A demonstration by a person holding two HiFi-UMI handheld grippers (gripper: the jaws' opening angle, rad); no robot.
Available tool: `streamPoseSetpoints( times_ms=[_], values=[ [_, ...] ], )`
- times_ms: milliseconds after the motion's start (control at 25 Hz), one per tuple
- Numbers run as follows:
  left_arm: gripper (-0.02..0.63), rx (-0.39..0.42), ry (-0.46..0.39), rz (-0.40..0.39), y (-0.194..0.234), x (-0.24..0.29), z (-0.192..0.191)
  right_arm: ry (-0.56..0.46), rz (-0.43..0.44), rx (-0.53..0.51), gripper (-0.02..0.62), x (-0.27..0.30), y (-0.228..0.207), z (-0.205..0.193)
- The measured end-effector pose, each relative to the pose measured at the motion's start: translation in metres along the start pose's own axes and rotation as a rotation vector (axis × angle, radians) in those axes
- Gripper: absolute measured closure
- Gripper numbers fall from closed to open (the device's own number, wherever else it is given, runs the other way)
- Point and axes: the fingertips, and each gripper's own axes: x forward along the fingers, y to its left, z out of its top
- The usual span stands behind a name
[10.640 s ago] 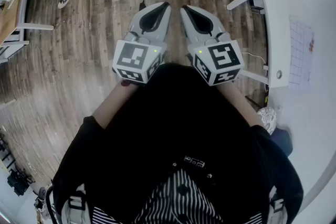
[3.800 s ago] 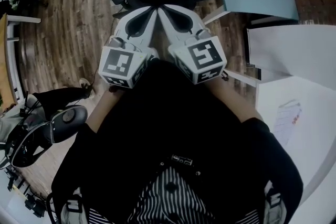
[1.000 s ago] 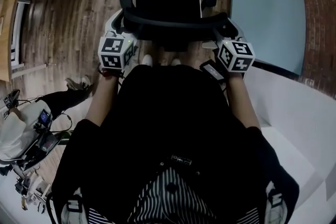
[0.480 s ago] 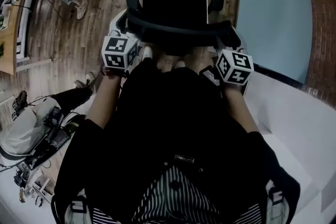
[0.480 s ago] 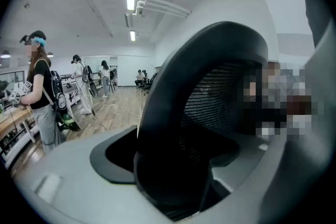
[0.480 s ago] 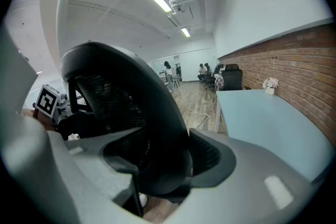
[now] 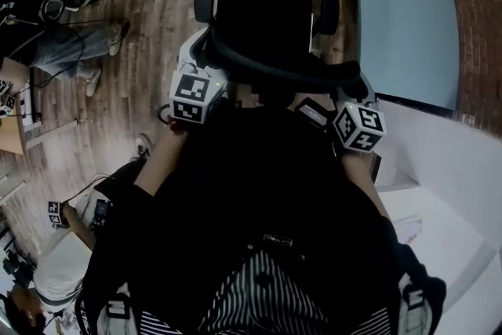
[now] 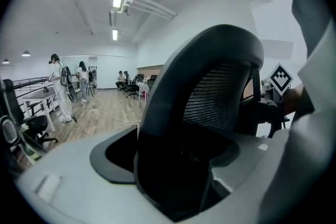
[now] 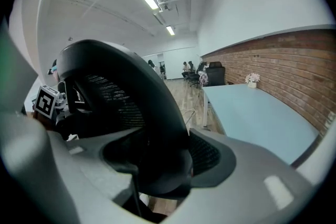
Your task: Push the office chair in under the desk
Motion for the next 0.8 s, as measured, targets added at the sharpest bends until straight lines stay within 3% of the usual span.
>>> streamPoseSetpoints(
  times_ms=[320, 800],
  values=[
    [0.247, 0.084, -0.011, -0.169, 0.051, 0.025, 0.023, -0.027, -0.145, 0.092, 0.351, 0.008, 0.038, 0.007],
    [0.247, 0.155, -0.011, -0.358, 0.081, 0.099, 0.050, -0.002, -0.237, 0.162, 0.351, 0.043, 0.036, 0.022]
  ],
)
